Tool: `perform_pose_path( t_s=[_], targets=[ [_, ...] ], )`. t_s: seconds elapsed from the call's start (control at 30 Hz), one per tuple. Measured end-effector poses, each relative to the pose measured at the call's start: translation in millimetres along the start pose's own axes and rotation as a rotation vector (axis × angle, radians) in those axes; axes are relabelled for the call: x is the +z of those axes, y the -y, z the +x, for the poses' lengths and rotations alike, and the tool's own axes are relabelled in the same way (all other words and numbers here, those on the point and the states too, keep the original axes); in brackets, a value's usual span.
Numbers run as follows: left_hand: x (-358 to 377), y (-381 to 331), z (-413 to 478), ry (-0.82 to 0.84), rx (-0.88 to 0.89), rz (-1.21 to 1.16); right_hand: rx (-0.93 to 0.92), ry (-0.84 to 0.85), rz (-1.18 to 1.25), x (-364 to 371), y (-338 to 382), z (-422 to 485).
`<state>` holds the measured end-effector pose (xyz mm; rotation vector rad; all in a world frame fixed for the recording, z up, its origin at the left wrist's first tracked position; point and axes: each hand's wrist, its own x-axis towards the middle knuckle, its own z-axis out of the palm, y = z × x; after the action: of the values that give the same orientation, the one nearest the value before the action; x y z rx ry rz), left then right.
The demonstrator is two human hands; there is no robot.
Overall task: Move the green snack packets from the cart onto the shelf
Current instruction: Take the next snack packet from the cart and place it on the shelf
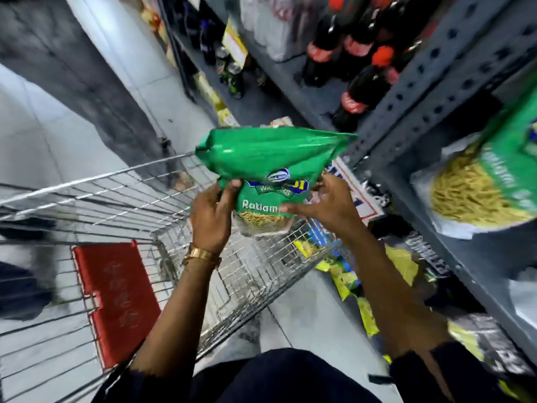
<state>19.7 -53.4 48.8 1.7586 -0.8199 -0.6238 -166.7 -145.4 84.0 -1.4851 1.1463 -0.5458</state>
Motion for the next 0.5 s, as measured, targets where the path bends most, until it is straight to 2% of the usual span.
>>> perform_pose_path(
  t_s=[0.17, 0.27, 0.37, 0.5],
  targets=[
    [25.8, -96.1, -25.3, 0.053, 0.342, 0.283, -0.137, -0.308, 0.164, -38.4, 15.5, -75.4],
    [44.4, -134.8, -52.0, 0.095, 0.451, 0.269, -0.132, -0.367, 0.19, -67.0, 24.5, -126.4],
    [68.0, -163.6, -83.3, 0.211, 0.607, 0.2, -0.103, -0.472, 0.107, -96.4, 32.9, -182.9],
    [107.2, -188.8, -141.9, 0.383, 0.73, 0.111, -0.103, -0.706, 0.097, -127.7, 27.6, -266.6]
  ],
)
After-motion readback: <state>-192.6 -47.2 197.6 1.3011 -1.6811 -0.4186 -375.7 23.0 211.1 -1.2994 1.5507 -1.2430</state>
